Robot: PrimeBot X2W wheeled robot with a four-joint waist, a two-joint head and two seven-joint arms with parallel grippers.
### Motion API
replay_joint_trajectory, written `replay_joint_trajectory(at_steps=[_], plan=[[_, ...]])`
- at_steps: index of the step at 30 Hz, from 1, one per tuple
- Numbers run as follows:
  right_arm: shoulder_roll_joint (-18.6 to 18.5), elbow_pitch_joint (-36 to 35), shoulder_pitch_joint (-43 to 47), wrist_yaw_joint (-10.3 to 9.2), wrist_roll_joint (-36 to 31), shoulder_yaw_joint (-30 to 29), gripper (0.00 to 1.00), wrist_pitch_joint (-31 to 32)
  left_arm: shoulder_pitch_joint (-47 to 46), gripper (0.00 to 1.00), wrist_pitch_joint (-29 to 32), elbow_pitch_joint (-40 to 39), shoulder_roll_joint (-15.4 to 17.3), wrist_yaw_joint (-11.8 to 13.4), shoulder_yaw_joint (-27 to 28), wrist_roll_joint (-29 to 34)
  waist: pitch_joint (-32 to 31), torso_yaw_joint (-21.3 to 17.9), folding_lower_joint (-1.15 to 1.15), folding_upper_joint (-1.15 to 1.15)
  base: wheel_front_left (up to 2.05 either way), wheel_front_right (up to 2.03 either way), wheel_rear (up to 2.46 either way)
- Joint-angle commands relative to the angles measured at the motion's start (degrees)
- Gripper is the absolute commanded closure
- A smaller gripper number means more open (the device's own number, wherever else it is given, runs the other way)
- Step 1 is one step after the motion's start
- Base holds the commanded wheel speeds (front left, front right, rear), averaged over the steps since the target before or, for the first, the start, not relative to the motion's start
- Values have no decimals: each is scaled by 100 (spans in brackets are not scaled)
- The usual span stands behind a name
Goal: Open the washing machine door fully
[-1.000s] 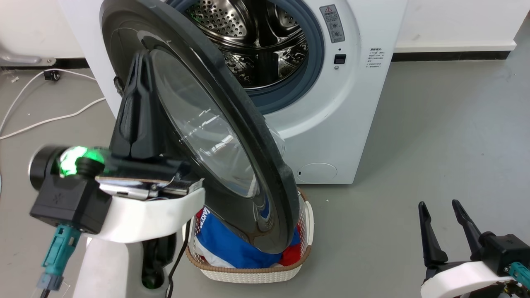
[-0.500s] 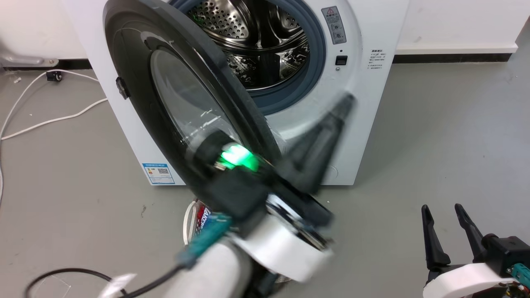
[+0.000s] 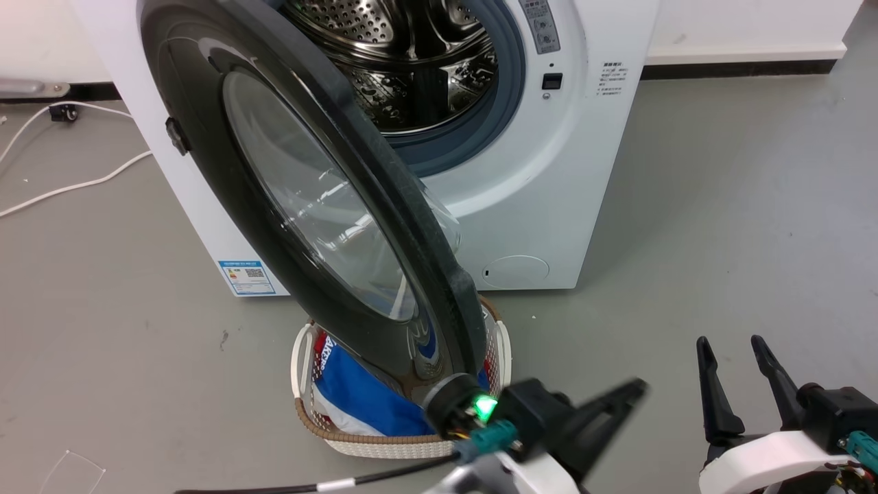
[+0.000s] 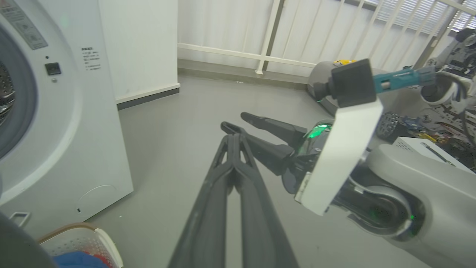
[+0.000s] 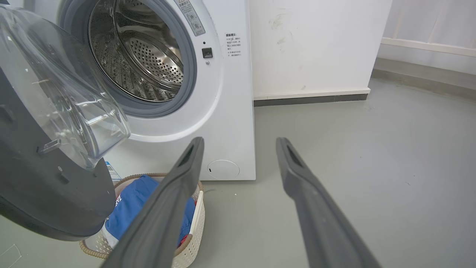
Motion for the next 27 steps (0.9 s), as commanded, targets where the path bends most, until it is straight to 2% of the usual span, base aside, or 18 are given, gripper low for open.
replay_joint_trajectory(at_steps=[1, 10, 21, 24, 27], plan=[[17, 37, -107, 0, 12, -11, 0, -42, -5, 100, -79, 207, 85, 125, 144, 54, 48, -15, 0, 0, 0, 0, 0], [17, 157, -272, 0, -10, 74, 0, -104, -396, 100, -515, 1102, 189, 520, 884, 0, 153, -83, 0, 0, 0, 0, 0], [17, 249, -298, 1, 38, 178, 0, -155, -422, 100, -700, 1584, 166, 725, 1123, -133, 139, -107, 0, 0, 0, 0, 0], [17, 259, -324, 0, 57, 211, 0, -154, -341, 100, -783, 1592, 255, 807, 1191, -104, 138, -84, 0, 0, 0, 0, 0], [17, 269, -327, 0, 70, 181, 0, -169, -185, 100, -836, 1519, 481, 916, 1252, -59, 97, 6, 0, 0, 0, 0, 0]])
